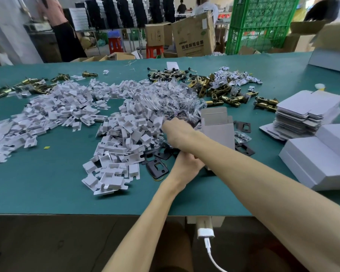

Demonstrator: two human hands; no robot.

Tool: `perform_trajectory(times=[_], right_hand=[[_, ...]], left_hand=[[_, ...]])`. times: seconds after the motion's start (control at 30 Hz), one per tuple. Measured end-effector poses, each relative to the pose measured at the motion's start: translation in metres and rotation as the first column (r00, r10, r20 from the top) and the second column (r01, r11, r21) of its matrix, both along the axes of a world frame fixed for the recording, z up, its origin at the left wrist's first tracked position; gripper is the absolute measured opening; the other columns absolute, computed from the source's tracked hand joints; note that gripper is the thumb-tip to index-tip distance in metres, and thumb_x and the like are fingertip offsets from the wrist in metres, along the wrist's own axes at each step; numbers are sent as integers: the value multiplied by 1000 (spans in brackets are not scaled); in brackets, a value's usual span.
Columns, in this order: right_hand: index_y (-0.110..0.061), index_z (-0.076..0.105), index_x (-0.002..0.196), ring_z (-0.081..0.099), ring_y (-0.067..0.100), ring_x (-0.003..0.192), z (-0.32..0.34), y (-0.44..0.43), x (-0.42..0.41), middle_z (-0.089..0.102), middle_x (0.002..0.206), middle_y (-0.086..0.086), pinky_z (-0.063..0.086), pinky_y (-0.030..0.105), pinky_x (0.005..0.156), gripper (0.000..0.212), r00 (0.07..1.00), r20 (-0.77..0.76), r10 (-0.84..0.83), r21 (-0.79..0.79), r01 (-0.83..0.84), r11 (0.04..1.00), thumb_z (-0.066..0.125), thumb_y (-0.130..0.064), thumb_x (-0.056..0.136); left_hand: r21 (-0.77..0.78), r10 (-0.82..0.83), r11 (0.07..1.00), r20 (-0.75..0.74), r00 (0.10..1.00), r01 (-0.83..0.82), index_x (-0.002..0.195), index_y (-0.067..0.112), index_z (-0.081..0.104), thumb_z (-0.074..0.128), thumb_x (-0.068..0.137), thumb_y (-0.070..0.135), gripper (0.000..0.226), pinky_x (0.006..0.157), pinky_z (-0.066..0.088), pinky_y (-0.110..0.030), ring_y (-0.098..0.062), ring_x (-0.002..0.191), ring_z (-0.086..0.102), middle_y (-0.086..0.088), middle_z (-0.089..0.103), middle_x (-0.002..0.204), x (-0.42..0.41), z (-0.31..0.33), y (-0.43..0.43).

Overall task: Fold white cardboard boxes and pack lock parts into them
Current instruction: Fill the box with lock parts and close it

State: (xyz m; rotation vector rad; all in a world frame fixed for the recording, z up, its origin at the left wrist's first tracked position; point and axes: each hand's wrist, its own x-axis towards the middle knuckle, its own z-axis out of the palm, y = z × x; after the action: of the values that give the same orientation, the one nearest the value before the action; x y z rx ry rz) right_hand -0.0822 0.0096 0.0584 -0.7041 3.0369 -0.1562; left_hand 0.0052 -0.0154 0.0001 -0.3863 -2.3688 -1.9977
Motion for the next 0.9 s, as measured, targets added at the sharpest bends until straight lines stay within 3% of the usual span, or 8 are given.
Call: perform_trajectory(times=[0.13, 0.3, 0.43, 0.53, 0.63, 0.73, 0.83, 0.9], right_hand=[[-9, 35, 76, 40, 36, 112, -6, 8, 2, 36, 82, 8, 36, 44, 77, 26, 994, 102, -29, 28, 26, 999, 42, 7, 95], [-11, 40, 82, 40, 36, 118, -7, 8, 6, 44, 90, 7, 33, 43, 80, 21, 996, 88, -18, 37, 15, 999, 52, -6, 98], [-13, 35, 74, 42, 33, 105, -4, 8, 10, 44, 84, 7, 35, 41, 79, 31, 996, 85, -16, 32, 13, 999, 55, -4, 96], [-8, 43, 79, 54, 28, 77, 4, 11, 16, 52, 82, 7, 46, 40, 65, 21, 999, 35, 3, -72, -1, 997, 52, 5, 93], [-5, 49, 105, 65, 30, 85, 23, 22, 25, 65, 102, 12, 58, 44, 75, 14, 998, -49, 26, -271, -38, 962, 54, 5, 96], [-6, 57, 109, 65, 26, 88, 50, 46, 33, 65, 106, 10, 59, 39, 82, 17, 983, -182, 10, -471, -96, 877, 64, -3, 94], [-7, 59, 107, 61, 23, 88, 73, 83, 36, 62, 105, 7, 55, 31, 80, 18, 950, -303, -73, -516, -99, 851, 69, -7, 92], [-8, 59, 108, 59, 22, 88, 77, 110, 36, 63, 103, 6, 50, 25, 74, 21, 955, -283, -87, -472, -59, 880, 71, -9, 91]], left_hand=[[-34, 24, 999, 37, 999, -23, 96, 28, 51, 50, 99, -5, 34, 70, 46, -8, 14, 72, 53, 11, 59, 92, 2, -1, 1], [-53, 35, 998, 50, 998, -32, 120, 24, 47, 50, 102, -4, 33, 76, 40, 0, 23, 89, 53, 17, 55, 110, 0, -3, 2], [-41, 37, 999, 69, 997, -34, 119, 18, 51, 51, 100, -3, 29, 85, 46, -15, -9, 102, 55, 7, 60, 111, 0, -4, 2], [-7, 7, 1000, 50, 999, -7, 99, 23, 58, 56, 94, 4, 20, 80, 48, -22, -2, 87, 57, 19, 68, 89, 0, -3, 0], [57, 8, 998, 44, 999, -10, 109, 18, 64, 70, 95, 8, 19, 89, 53, -22, -6, 97, 67, 11, 74, 101, -4, -5, -1], [160, -25, 987, 78, 997, 12, 123, 13, 66, 78, 93, 14, 32, 89, 54, -19, -8, 110, 71, 5, 77, 116, -5, -4, 0], [232, -40, 973, 107, 994, 14, 122, 15, 65, 79, 91, 15, 33, 88, 55, -18, -8, 109, 72, 6, 78, 115, -5, -5, 1], [237, -48, 971, 98, 994, 23, 120, 18, 66, 79, 91, 15, 32, 88, 55, -19, -9, 109, 72, 7, 78, 114, -5, -5, 1]])
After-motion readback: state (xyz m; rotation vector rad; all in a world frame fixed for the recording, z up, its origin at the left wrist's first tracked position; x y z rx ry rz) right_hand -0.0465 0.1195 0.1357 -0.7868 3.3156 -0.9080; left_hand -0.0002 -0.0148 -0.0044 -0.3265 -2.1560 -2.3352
